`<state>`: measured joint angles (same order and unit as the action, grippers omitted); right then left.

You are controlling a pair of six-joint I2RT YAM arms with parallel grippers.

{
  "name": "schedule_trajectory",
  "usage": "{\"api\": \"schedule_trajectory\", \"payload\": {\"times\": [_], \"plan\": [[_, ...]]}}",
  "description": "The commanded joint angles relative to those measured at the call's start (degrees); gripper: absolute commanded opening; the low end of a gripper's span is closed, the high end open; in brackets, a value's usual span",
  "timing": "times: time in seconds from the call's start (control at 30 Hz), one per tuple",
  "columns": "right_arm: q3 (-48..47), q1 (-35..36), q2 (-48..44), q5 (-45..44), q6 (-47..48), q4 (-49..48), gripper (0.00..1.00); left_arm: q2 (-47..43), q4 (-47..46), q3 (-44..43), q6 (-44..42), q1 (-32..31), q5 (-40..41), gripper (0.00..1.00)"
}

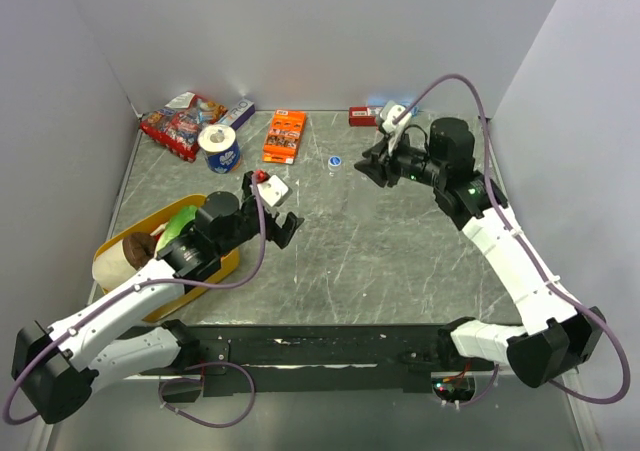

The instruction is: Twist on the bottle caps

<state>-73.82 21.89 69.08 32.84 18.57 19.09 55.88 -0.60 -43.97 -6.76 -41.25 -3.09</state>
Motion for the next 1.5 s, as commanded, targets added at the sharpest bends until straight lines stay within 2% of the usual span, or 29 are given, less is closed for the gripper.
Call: {"api": "schedule_trajectory", "payload": {"times": [0.0, 0.07, 0.27, 0.83, 0.93, 0.97, 1.17, 1.47], "plan": [[6.04, -1.76, -1.32, -0.85, 1.48, -9.58, 0.0, 1.42, 0.43, -1.3, 1.14, 2.75, 1.34, 0.96], [9.74, -2.73, -1.23, 0.29, 1.3, -14.07, 0.0, 2.13, 0.43, -2.17, 0.7, 3.55, 1.25, 0.96], [13.79, -3.17, 1.32, -0.58, 2.26, -18.47, 0.0, 4.33, 1.83, -4.2, -1.23, 4.34, 1.69, 0.96], [18.54, -3.17, 3.96, -1.81, 3.32, -21.64, 0.06, 6.96, 1.48, -6.04, -2.38, 5.04, 1.42, 0.96], [18.89, -3.26, 4.31, -2.43, 3.05, -22.08, 0.13, 7.14, 1.31, -6.22, -2.46, 5.13, 1.51, 0.96], [19.06, -3.26, 4.57, -2.6, 3.14, -22.17, 0.19, 7.23, 1.3, -6.22, -2.64, 5.13, 1.51, 0.96], [20.21, -3.17, 4.84, -3.31, 2.79, -23.13, 0.37, 7.32, 1.83, -6.4, -2.73, 5.22, 1.42, 0.96], [20.39, -3.17, 4.66, -3.4, 2.53, -22.87, 0.55, 7.76, 1.83, -6.84, -2.82, 5.31, 0.46, 0.96]]}}
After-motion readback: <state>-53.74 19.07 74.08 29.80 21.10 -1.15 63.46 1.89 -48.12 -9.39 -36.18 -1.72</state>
